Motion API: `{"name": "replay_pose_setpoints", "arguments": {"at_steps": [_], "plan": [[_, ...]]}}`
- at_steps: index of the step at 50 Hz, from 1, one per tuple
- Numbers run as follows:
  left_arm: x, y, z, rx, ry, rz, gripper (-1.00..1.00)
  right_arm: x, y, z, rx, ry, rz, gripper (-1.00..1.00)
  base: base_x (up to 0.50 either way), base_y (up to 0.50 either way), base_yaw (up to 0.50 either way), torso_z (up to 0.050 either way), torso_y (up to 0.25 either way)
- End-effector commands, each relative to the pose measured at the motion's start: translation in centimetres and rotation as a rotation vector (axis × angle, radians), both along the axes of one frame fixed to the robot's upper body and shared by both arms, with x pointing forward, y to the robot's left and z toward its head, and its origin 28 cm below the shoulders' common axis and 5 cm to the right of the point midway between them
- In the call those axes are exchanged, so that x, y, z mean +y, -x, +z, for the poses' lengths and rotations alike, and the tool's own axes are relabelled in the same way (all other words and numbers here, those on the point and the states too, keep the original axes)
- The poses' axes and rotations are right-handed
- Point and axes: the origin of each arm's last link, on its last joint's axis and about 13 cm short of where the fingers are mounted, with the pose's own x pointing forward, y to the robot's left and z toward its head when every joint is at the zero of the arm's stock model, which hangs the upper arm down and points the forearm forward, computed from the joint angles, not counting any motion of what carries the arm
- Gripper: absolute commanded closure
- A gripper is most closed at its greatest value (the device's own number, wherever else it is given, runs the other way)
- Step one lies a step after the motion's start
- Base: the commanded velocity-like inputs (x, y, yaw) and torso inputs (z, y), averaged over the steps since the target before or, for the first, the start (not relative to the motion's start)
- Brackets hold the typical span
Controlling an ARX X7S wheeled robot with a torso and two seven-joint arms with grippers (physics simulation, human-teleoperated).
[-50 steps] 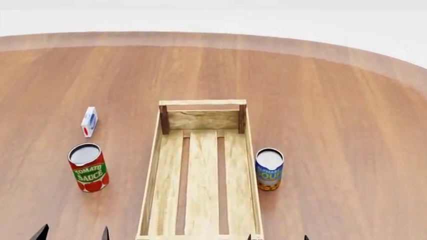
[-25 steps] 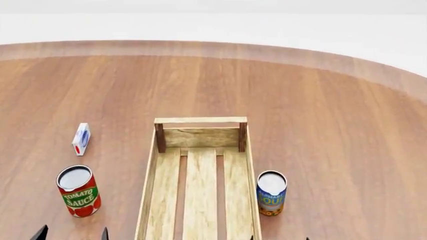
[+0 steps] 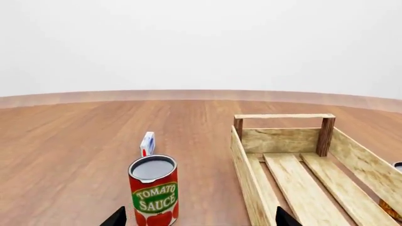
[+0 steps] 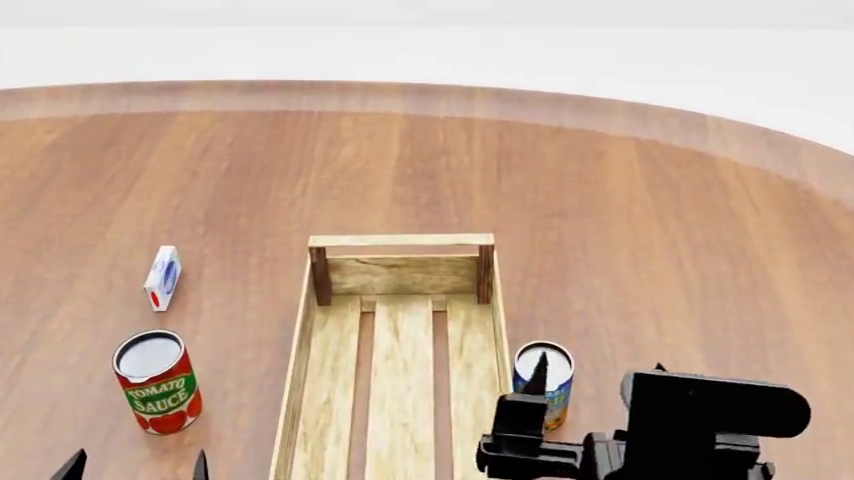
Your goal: Pick up the butter and put it in the tray.
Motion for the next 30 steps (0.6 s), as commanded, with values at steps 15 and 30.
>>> {"name": "replay_pose_setpoints", "arguments": {"at_steps": [15, 30], "plan": [[0.0, -0.1, 0.0, 0.002, 0.009, 0.004, -1.0, -1.8, -2.1, 11.0, 0.045, 0.166, 0.153, -1.0, 0.0, 0.0, 0.0, 0.0, 0.0], [0.0, -0.3, -0.1, 0.007, 0.005, 0.002, -1.0, -2.8, -3.0, 12.7, 0.17, 0.53, 0.42, -1.0, 0.0, 0.0, 0.0, 0.0, 0.0]]}}
